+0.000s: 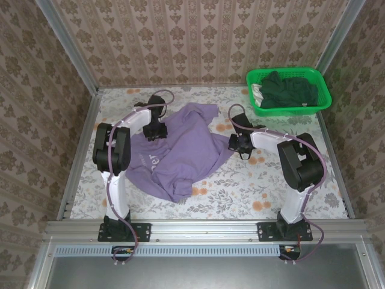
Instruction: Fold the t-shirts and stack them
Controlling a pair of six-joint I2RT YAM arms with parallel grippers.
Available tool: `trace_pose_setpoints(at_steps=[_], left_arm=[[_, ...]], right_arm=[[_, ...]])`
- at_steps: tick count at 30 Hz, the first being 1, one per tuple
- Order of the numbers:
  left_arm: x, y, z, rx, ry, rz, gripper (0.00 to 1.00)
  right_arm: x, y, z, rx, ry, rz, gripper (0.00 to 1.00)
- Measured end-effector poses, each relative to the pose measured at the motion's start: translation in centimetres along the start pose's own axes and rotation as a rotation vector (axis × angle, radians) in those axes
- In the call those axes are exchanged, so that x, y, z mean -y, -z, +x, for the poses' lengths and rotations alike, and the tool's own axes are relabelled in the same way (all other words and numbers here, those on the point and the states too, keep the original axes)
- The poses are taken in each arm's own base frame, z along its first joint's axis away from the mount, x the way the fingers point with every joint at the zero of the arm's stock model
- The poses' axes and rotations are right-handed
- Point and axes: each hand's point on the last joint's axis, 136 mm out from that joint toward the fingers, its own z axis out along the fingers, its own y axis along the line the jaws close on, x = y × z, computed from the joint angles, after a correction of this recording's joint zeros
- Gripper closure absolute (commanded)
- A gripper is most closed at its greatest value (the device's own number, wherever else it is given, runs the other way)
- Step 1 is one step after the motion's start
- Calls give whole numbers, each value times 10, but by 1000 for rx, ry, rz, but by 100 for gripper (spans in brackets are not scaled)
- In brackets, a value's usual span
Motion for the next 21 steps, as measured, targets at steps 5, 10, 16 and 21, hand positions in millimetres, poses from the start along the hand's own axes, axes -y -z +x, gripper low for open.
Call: trace_pose_setpoints(at_steps=[5,10,16,21], left_arm=[[-2,1,-1,6,-8,-12,99],[-5,3,-4,14,-12,-30,100],[-14,27,-21,111,-10,-73,100],[-30,83,-62,311,53,-64,100]], right_arm=[[0,0,0,5,-11,-11,89],[1,1,0,16,-29,-24,94],[10,5,5,37,-76,-41,100],[23,12,17,35,-139,-32,100]])
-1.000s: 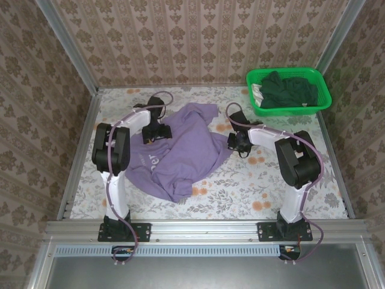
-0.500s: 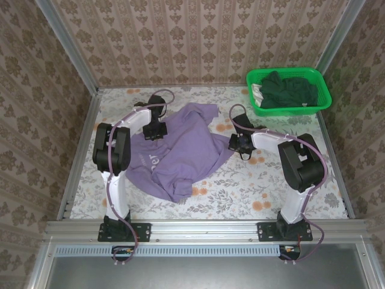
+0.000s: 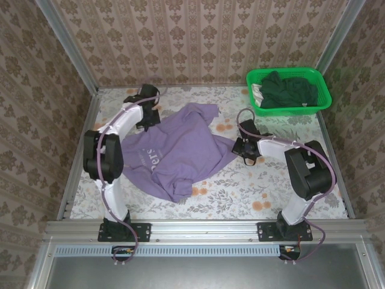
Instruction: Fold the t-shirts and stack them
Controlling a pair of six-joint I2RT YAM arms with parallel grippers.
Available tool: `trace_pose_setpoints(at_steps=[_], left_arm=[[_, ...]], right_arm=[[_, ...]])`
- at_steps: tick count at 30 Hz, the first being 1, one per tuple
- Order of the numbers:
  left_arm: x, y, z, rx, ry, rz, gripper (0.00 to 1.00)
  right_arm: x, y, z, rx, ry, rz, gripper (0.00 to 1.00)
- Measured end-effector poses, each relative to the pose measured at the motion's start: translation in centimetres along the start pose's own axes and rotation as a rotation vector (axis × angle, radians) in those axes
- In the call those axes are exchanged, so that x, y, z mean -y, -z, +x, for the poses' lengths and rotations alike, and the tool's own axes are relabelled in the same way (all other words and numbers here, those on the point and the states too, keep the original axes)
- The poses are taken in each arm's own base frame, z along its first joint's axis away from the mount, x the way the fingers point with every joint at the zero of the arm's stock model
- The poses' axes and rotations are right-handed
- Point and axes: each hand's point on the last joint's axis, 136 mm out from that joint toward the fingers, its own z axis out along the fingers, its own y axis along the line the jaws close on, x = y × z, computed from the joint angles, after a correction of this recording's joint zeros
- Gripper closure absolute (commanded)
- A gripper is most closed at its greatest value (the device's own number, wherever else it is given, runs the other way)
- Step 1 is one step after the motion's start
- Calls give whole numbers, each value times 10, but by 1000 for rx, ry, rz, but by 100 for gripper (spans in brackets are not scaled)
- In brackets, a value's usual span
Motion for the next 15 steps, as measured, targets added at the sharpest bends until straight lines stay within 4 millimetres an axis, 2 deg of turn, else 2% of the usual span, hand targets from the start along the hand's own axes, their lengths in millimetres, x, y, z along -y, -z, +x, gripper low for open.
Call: trace_pose_setpoints(at_steps=[3,6,9,12,15], left_arm=[[-17,15,-42,109,78,15,100],[-41,14,-83,177,186,30,100],[-61,-1,-119,212,288,53,100],[-79,-26,-159,246,376,69,100],[-94,-51,-187,269,440,69,100]], right_arm=[[11,6,8,-1,-57,5,100],[21,12,17,-1,-127,11,100],[31,19,27,-2,-203,14,100],[44,26,39,2,-290,16,100],[58,35,51,13,-368,19,100]])
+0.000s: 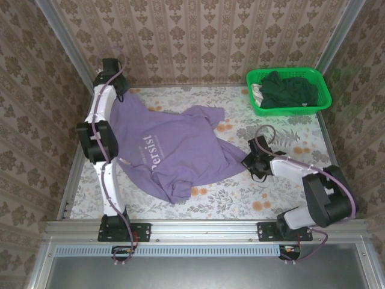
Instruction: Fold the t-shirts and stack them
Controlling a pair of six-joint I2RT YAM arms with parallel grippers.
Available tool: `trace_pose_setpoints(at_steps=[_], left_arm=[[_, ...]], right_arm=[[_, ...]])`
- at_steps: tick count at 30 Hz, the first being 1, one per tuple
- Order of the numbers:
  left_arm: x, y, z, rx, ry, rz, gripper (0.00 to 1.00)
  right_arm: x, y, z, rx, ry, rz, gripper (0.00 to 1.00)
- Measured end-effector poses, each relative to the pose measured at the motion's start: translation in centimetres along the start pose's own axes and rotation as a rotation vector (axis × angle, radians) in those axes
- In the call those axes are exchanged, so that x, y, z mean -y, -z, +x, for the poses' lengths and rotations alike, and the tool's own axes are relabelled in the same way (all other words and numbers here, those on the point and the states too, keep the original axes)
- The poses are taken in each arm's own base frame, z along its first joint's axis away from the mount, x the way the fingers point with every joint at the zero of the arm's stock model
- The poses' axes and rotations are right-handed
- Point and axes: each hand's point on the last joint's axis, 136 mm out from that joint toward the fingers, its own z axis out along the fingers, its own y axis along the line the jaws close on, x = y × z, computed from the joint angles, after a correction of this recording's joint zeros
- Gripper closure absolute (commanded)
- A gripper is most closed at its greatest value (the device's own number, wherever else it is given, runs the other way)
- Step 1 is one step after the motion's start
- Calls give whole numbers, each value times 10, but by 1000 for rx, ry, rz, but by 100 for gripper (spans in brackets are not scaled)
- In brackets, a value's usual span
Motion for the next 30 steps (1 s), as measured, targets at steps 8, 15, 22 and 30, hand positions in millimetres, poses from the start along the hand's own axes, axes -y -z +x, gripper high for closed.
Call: trace_pose_setpoints(at_steps=[8,15,22,30], left_arm=[[-24,-45,-8,-30,132,-10,54],[-32,-30,2,-87,102,-38,14],[-18,72,59,-160,8,-10,24],[-15,124,218,-417,-132,67,24]], right_arm=[[30,26,15,26,-85,7,94],[35,43,8,70,-60,17,53],[-23,73,-30,165,87,-32,52],[-145,35,-77,191,343,-69,53]])
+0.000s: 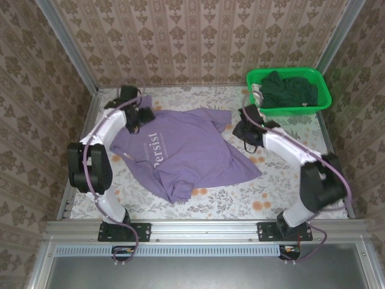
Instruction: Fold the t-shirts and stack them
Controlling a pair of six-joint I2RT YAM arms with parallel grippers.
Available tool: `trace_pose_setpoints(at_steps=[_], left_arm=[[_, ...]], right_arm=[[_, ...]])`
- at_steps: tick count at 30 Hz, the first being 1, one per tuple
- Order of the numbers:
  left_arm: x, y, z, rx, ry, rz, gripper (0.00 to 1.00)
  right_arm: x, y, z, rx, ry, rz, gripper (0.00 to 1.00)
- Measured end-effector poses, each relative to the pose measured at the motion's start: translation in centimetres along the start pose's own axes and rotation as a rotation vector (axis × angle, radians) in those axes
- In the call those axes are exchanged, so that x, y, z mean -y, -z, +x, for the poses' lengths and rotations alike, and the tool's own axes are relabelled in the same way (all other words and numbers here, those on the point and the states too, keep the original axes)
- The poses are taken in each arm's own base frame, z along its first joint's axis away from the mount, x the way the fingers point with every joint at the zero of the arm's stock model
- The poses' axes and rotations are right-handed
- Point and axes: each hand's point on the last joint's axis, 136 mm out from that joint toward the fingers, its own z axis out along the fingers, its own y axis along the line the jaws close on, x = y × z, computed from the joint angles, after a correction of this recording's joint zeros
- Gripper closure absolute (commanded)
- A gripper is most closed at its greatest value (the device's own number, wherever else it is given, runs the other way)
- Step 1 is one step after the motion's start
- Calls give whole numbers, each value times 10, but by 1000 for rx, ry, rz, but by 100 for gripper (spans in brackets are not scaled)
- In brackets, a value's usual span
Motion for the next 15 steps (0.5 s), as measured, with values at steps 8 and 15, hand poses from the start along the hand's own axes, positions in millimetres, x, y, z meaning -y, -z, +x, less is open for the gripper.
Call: trace_pose_setpoints(at_steps=[8,15], left_arm=[[-74,-14,109,-233,33,-130,22],[-85,-11,107,-223,72,-128,22]], right_arm=[[-38,-88,-32,-34,170,45,62],[-37,-124,-33,-74,222,83,65]])
